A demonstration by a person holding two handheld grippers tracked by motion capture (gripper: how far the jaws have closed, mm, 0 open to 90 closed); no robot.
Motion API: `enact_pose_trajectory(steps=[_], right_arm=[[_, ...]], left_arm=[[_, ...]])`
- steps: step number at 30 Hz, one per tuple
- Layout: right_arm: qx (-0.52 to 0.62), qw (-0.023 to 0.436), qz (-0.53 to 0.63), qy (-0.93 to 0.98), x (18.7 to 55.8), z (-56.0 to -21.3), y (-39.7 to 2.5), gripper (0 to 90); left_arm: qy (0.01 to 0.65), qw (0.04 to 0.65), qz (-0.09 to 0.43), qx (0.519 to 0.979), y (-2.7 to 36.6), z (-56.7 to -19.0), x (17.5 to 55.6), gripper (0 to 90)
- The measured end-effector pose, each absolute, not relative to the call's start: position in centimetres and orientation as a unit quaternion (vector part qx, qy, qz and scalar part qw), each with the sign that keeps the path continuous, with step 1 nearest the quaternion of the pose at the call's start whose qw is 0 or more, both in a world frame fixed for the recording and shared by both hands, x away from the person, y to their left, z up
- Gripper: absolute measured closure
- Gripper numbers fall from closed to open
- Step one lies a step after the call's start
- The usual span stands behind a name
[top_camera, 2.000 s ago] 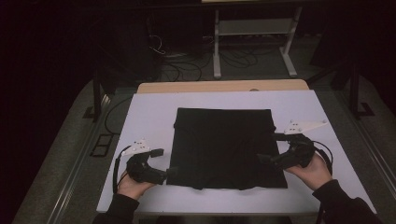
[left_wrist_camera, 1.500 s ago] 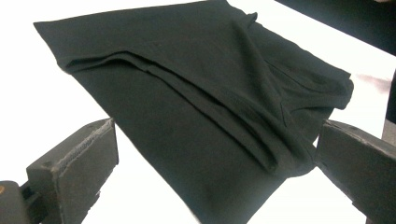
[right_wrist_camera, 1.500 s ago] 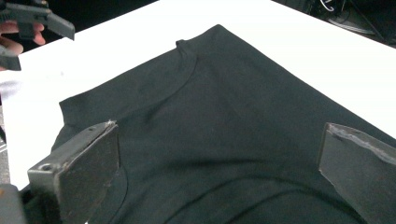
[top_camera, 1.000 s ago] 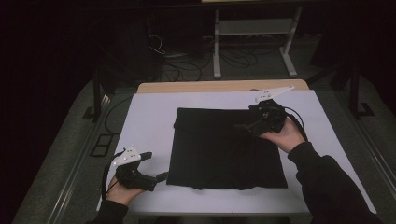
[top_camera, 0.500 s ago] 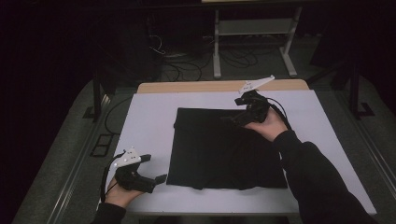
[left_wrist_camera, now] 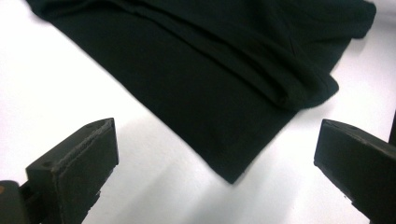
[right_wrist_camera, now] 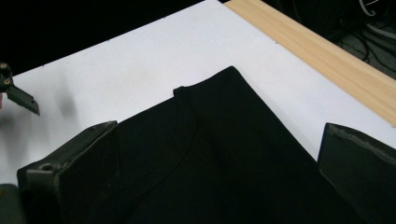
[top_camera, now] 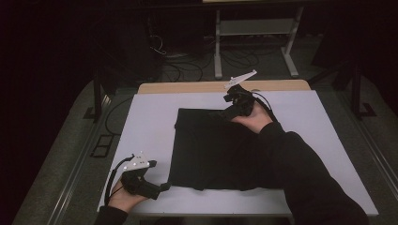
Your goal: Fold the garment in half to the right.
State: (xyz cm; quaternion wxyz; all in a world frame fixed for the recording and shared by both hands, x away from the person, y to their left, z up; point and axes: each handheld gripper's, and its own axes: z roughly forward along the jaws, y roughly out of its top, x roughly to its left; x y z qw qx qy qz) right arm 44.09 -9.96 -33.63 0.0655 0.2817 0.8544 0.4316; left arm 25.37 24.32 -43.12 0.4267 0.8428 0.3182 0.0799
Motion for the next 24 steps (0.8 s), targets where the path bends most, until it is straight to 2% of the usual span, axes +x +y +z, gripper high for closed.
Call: enact_pose_trajectory(steps=[24], right_arm=[[0.271, 0.044, 0.412, 0.869, 46.6, -36.6, -4.2, 0.0]], left_arm=[[0.306, 0.392, 0.063, 0.865, 22.5, -44.4, 25.2, 0.0]])
